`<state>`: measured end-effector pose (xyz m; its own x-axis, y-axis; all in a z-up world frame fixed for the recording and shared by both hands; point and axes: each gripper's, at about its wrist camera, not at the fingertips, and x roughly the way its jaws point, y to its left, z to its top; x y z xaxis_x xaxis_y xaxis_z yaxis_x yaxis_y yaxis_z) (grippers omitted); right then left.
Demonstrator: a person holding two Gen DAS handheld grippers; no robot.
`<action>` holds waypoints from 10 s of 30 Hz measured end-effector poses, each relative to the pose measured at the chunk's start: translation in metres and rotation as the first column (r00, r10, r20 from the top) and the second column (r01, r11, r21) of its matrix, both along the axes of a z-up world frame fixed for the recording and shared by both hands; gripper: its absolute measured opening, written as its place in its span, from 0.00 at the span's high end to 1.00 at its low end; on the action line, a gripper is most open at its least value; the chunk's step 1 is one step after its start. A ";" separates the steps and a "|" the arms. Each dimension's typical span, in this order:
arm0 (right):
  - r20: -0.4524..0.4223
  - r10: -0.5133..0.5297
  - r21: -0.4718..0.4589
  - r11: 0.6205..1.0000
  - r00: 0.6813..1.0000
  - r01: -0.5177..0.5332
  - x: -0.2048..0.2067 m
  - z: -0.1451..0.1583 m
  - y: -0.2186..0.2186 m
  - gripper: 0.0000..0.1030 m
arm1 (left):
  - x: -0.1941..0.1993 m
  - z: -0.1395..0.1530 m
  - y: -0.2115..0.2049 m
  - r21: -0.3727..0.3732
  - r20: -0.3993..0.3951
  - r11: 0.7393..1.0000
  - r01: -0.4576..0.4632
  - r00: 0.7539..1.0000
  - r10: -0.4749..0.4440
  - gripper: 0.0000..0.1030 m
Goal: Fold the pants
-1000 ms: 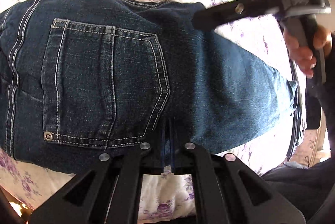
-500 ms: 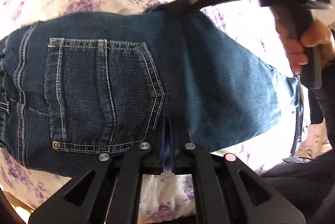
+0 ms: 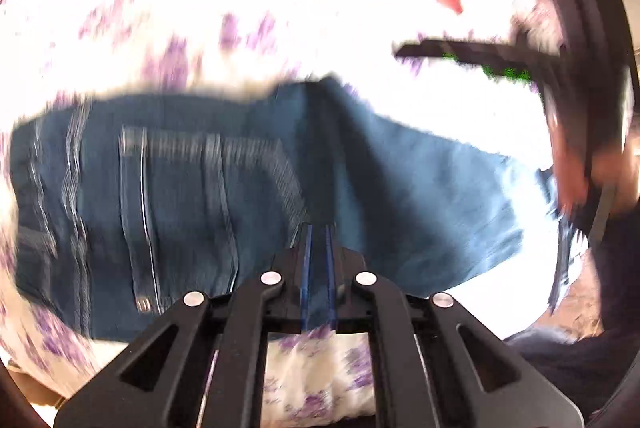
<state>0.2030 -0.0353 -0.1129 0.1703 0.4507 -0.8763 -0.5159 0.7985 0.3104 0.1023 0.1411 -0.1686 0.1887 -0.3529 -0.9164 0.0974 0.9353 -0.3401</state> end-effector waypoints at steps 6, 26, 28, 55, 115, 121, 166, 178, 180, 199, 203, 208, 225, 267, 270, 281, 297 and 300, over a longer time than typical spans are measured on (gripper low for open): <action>-0.112 -0.070 0.025 0.997 0.991 0.073 -0.083 -0.016 -0.036 0.92 | 0.063 -0.013 -0.032 -0.076 0.002 0.996 0.050 0.999 -0.049 0.91; -0.104 -0.429 0.062 0.898 0.897 0.436 -0.170 -0.020 -0.136 0.29 | 0.034 -0.014 -0.039 -0.028 -0.027 0.997 0.065 0.997 -0.066 0.92; -0.125 -0.564 0.062 0.817 0.816 0.574 -0.194 -0.022 -0.188 0.29 | 0.010 -0.020 -0.047 -0.033 -0.046 0.996 0.079 0.996 -0.081 0.84; -0.244 -0.912 0.269 0.264 0.331 0.926 -0.230 -0.080 -0.365 0.89 | -0.023 0.008 -0.140 -0.014 -0.019 0.981 0.193 0.981 -0.193 0.86; 0.149 0.122 -0.140 0.985 0.981 -0.101 -0.167 -0.058 0.075 0.37 | -0.023 0.021 0.032 -0.185 0.070 0.969 -0.163 0.981 0.179 0.80; 0.161 0.068 -0.036 0.997 0.985 -0.063 -0.194 0.007 0.006 0.30 | -0.025 0.031 -0.002 -0.204 0.066 0.976 -0.073 0.994 0.088 0.80; 0.098 -0.015 -0.017 1.000 0.995 0.016 -0.112 -0.019 0.052 0.81 | -0.133 0.020 0.205 -0.108 0.007 0.789 -0.605 0.793 0.609 0.16; -0.029 -0.031 -0.102 0.994 0.999 0.027 -0.094 -0.060 0.065 0.80 | -0.070 -0.048 0.207 -0.129 -0.103 0.765 -0.631 0.776 0.622 0.05; -0.027 -0.029 -0.103 0.994 0.999 0.026 -0.096 -0.058 0.065 0.80 | -0.049 -0.048 0.208 -0.122 -0.083 0.777 -0.618 0.786 0.612 0.05; -0.020 0.017 -0.105 0.994 1.000 -0.019 -0.073 -0.076 0.103 0.91 | -0.063 0.086 0.131 -0.005 0.346 0.907 -0.422 0.850 0.397 0.74; -0.030 0.034 -0.101 0.994 0.999 -0.037 -0.070 -0.073 0.107 0.91 | -0.062 0.094 0.119 -0.028 0.362 0.921 -0.390 0.854 0.372 0.74; -0.081 -0.033 0.028 0.999 0.996 0.035 -0.066 -0.043 0.081 0.89 | -0.063 0.113 0.097 -0.074 0.388 0.948 -0.311 0.866 0.315 0.74; 0.098 -0.548 -0.035 0.832 0.831 0.553 -0.162 0.018 -0.182 0.89 | -0.064 0.025 -0.162 -0.098 0.223 0.922 0.376 0.911 -0.348 0.75; 0.128 0.041 -0.131 0.991 0.991 -0.024 -0.062 0.025 0.032 0.70 | -0.088 0.038 -0.024 -0.080 0.199 0.997 0.011 0.980 0.005 0.57; 0.123 0.090 -0.218 0.974 0.988 -0.062 -0.036 -0.002 0.072 0.70 | -0.090 0.037 -0.022 -0.128 0.189 0.991 0.025 0.982 0.000 0.58; 0.020 0.085 -0.312 0.947 0.996 -0.075 -0.015 -0.046 0.089 0.66 | -0.079 0.003 -0.046 -0.125 0.082 0.989 0.078 0.994 -0.068 0.57; 0.036 -0.388 -0.093 0.916 0.921 0.390 -0.150 0.005 -0.142 0.25 | -0.058 0.044 0.020 -0.174 0.090 0.977 -0.126 0.986 0.143 0.12; -0.003 -0.475 -0.030 0.880 0.880 0.475 -0.173 -0.011 -0.162 0.25 | -0.044 0.018 0.045 -0.220 -0.032 0.952 -0.215 0.977 0.213 0.12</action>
<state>0.0303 -0.1968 -0.1236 0.3488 0.2933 -0.8901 -0.0697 0.9553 0.2874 0.0582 0.1863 -0.1511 0.2748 -0.4986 -0.8221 -0.1004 0.8355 -0.5403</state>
